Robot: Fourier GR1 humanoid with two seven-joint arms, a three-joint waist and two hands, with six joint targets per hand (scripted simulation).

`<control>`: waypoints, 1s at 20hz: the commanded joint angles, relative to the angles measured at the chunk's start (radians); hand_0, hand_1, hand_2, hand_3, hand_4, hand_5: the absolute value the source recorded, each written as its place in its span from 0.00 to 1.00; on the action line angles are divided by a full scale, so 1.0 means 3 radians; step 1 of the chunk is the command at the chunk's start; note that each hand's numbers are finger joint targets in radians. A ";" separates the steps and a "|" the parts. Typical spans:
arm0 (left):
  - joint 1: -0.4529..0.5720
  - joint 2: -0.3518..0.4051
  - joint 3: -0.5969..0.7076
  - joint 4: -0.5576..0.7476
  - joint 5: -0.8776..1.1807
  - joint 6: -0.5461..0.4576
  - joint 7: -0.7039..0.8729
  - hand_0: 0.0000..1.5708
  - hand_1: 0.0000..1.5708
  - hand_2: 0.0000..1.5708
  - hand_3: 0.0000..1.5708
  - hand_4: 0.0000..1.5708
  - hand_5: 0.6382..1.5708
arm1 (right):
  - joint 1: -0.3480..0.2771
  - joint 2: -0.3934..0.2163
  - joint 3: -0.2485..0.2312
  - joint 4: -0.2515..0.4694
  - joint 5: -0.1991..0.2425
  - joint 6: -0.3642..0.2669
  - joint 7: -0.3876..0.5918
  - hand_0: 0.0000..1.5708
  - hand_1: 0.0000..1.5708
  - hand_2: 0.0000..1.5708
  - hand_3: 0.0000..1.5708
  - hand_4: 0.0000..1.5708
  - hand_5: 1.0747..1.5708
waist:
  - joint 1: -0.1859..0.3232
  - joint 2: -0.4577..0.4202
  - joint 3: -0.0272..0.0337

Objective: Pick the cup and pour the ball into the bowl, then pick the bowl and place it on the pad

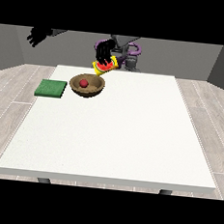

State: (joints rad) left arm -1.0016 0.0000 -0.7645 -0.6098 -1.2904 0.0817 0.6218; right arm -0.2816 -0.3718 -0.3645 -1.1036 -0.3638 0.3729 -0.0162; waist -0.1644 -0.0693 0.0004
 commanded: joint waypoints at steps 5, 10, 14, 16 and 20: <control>0.0063 0.0216 0.0468 -0.0435 0.0172 0.0254 -0.0167 0.20 0.20 0.95 0.98 0.70 1.00 | 0.0268 -0.0005 -0.0102 0.0023 -0.0009 -0.0029 -0.0106 0.00 0.00 0.00 0.11 0.45 0.96 | 0.0236 -0.0154 -0.0003; 0.0444 0.0486 0.1337 -0.0884 0.1191 0.0792 -0.0747 0.60 0.60 0.87 0.69 0.83 0.98 | 0.0235 -0.0005 -0.0165 -0.0037 -0.0005 -0.0263 0.0021 0.00 0.00 0.00 0.07 0.47 0.96 | 0.0578 -0.0170 -0.0027; 0.0394 0.0399 0.2134 -0.1301 0.2169 0.0785 -0.0993 0.00 0.00 0.00 0.00 0.75 0.98 | 0.0276 0.0095 -0.0108 -0.0041 0.0097 -0.0367 -0.0057 0.00 0.00 0.00 0.00 0.50 0.97 | 0.0769 -0.0187 -0.0052; 0.0427 0.0439 0.2478 -0.1459 0.2636 0.0690 -0.1178 0.00 0.00 0.00 0.00 0.73 1.00 | 0.0268 0.0067 -0.0155 0.0007 0.0086 -0.0401 -0.0051 0.00 0.00 0.00 0.00 0.50 0.97 | 0.0876 -0.0073 -0.0052; 0.0509 0.0505 0.3040 -0.1674 0.3567 0.0124 -0.1451 0.00 0.00 0.00 0.00 0.67 1.00 | 0.0371 0.0185 -0.0160 0.0070 0.0114 -0.0485 -0.0131 0.00 0.00 0.00 0.00 0.49 0.97 | 0.1031 0.0014 -0.0029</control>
State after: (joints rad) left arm -0.8738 0.1279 -0.0098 -1.0436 -0.4577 0.2227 0.2682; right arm -0.1940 -0.3396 -0.4062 -1.1007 -0.3339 0.2481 -0.0386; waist 0.0947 -0.0884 -0.0114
